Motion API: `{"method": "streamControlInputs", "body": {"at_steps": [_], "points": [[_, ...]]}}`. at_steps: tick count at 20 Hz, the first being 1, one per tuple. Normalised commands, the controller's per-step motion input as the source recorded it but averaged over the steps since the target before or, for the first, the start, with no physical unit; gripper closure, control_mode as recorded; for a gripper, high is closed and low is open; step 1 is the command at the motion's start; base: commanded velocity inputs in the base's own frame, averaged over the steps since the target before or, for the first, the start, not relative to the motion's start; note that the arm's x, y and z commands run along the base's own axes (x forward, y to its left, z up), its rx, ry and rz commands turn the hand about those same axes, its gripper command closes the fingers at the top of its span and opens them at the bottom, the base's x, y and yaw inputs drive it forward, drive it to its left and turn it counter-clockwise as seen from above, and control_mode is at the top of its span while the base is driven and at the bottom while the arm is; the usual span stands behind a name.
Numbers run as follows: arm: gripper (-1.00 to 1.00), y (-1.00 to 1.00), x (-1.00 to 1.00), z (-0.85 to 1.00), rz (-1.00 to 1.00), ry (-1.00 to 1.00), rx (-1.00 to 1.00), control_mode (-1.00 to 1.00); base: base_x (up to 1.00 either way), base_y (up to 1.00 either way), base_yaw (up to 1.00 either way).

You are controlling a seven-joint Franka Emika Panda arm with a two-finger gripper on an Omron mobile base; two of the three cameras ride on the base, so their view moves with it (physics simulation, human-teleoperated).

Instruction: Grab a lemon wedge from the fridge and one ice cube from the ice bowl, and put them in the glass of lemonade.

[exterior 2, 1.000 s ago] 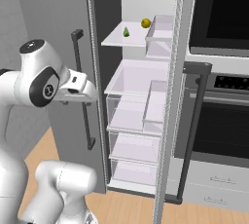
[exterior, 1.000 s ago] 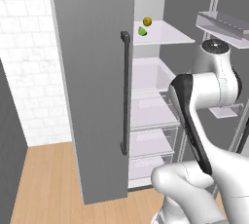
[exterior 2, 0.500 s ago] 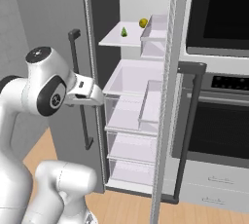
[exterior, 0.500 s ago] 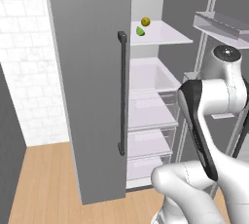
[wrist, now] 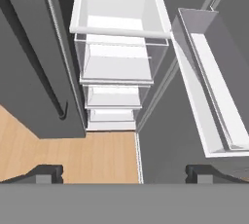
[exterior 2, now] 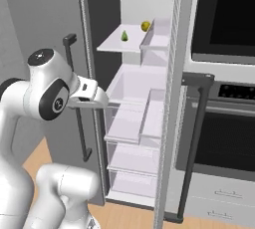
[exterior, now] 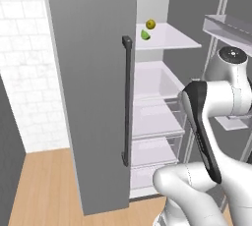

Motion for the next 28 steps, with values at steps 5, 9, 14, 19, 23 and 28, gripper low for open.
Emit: {"method": "streamControlInputs", "body": {"at_steps": [5,9,14,19,23,28], "points": [[-1.0,0.0,0.0,0.0,0.0,0.0,0.0,1.0,0.81,0.0,0.0],[-1.0,0.0,0.0,0.0,0.0,0.0,0.0,1.0,0.67,-0.14,0.0],[-1.0,0.0,0.0,0.0,0.0,0.0,0.0,1.0,0.32,-0.32,0.0],[-1.0,0.0,0.0,0.0,0.0,0.0,0.0,1.0,0.04,-0.16,0.0],[-1.0,-0.16,-0.12,0.01,0.0,-0.03,0.0,-1.0,0.0,-0.06,0.0],[-1.0,-0.02,-0.28,0.25,0.0,-0.16,0.0,-1.0,0.0,0.0,0.0]]}}
